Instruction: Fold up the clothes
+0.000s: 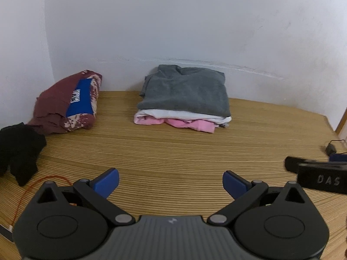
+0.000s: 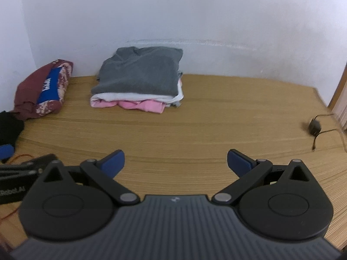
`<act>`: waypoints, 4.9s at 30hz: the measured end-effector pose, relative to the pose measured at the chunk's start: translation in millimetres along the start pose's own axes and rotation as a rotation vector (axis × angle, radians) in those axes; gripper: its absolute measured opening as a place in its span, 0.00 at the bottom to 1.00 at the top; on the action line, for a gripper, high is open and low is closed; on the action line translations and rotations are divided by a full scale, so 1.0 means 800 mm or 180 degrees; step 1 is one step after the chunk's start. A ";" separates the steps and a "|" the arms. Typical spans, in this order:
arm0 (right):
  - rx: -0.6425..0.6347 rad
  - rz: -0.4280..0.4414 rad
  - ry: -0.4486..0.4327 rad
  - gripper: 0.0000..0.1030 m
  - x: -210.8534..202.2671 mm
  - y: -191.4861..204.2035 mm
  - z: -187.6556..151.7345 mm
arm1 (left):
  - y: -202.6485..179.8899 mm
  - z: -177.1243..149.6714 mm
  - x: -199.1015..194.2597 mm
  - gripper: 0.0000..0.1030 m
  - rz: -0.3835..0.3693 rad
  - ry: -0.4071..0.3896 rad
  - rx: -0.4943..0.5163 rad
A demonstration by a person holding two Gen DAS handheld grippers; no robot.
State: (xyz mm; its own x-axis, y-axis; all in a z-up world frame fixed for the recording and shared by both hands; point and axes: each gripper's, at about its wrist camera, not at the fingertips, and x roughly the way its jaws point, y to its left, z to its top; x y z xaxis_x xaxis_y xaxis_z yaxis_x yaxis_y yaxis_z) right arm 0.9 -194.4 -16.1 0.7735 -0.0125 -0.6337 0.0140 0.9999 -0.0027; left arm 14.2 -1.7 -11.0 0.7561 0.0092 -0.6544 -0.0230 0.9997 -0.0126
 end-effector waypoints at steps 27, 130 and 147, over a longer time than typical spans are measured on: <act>-0.4272 0.2362 -0.0717 0.46 0.172 0.677 -0.003 | 0.376 -0.208 -0.030 0.96 0.0444 0.0027 -0.0949; 0.1594 0.0335 -0.1859 0.03 -0.277 -0.524 0.029 | 0.307 0.057 -0.221 0.04 0.0077 -0.2256 -0.0458; -0.0839 0.1312 0.1057 0.45 -0.019 -0.354 -0.187 | 0.421 -0.029 -0.088 0.17 0.1217 -0.0500 -0.0771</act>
State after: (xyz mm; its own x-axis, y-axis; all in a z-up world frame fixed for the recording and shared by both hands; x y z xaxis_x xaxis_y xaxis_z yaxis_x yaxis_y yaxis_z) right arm -109.6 -476.4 -121.9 0.4413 0.3378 -0.8313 -0.4364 0.8903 0.1301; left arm -62.3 333.8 13.4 0.7530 0.3974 -0.5245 -0.4564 0.8896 0.0188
